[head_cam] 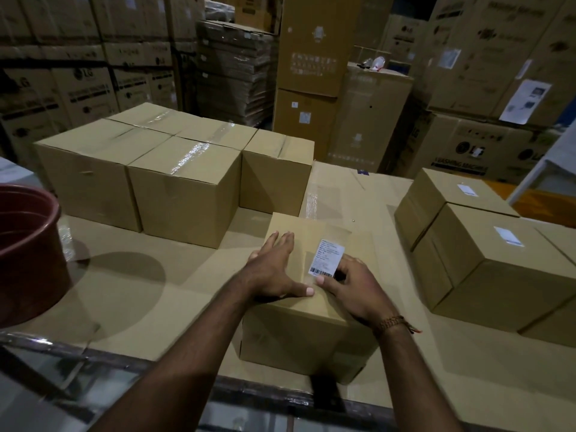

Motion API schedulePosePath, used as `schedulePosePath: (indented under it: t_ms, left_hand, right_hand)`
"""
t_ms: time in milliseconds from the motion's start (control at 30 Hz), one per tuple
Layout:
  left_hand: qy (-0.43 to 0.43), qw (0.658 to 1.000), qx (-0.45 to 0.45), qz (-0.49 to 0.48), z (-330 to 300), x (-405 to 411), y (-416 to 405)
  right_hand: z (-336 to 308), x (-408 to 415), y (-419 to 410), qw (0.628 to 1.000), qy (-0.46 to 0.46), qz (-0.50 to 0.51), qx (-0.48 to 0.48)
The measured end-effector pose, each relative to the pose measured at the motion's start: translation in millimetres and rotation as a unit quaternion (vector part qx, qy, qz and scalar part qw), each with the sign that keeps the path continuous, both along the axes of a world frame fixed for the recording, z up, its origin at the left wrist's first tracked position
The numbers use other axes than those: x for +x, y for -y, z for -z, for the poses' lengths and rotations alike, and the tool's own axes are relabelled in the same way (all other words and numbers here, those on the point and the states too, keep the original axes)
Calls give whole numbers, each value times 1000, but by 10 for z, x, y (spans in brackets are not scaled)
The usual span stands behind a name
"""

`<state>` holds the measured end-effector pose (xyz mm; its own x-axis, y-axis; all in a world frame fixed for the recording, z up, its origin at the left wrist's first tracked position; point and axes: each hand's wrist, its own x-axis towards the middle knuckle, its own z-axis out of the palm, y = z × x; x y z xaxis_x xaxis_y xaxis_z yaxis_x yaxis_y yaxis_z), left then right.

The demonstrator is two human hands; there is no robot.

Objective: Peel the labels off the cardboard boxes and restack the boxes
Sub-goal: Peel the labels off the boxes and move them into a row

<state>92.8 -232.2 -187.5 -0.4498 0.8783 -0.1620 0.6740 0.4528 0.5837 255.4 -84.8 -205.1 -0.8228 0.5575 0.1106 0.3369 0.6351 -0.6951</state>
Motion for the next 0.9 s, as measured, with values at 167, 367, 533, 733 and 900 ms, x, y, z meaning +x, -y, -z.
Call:
schedulePosePath:
  t_ms: [167,367,533,733,900]
  left_hand:
    - [-4,1000,1,1,16,-11,-3]
    - [-2,1000,1,15,35,-45,0]
    - [1,1000,-9,9,-2,-20,-2]
    - [5,1000,-12,6,4,-27,-10]
    - [13,1000,-11,-1,-24,3,7]
  right_hand:
    - [14,6,5,1000,-11,4,-19]
    - [49,-8,3,999,2,22,-27]
    - [79,-26,25,999,-25,42,-22]
    - [97,-36,10,999,-27,25,-6]
    - [106,-12,22,999,-30,20,-5]
